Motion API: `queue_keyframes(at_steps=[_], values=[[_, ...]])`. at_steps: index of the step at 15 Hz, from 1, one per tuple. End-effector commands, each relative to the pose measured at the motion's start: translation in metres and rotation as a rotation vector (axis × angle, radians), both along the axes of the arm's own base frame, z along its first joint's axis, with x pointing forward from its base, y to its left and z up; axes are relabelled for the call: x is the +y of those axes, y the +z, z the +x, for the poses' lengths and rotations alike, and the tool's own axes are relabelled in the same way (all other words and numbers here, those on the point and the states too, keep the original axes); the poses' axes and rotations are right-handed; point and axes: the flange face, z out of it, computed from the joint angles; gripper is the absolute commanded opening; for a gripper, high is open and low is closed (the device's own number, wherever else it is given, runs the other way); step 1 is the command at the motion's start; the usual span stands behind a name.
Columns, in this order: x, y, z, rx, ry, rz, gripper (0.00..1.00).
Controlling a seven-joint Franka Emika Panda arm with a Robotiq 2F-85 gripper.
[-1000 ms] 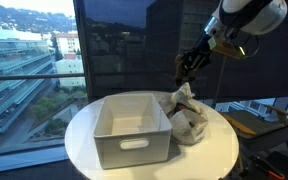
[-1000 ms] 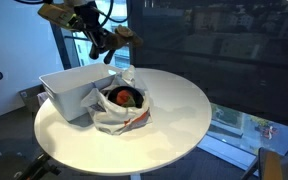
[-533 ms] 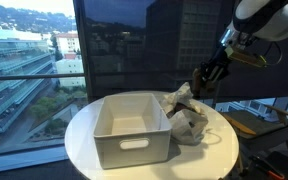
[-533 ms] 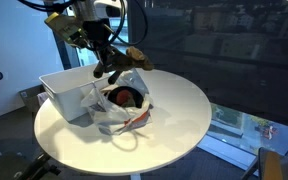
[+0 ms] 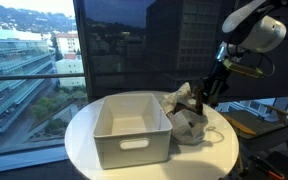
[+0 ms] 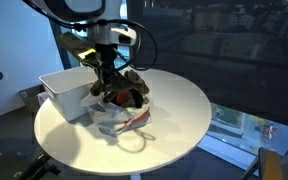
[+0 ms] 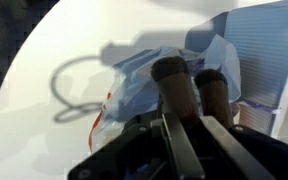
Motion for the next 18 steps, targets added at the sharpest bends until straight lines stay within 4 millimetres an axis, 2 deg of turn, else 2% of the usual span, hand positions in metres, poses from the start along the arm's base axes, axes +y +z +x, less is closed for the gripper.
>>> queue_keyframes(at_steps=[1,4,6,12,15,18], values=[[0.014,-0.005,0.038,0.006,0.059,0.039,0.07],[0.030,-0.007,0.060,-0.025,0.122,0.052,0.07],[0.033,-0.011,0.076,-0.031,0.130,0.053,0.07],[0.001,-0.054,0.103,0.054,0.056,0.046,0.07],[-0.003,-0.082,0.110,0.115,0.055,0.037,0.07],[0.000,-0.110,0.112,0.173,0.090,0.050,0.07]])
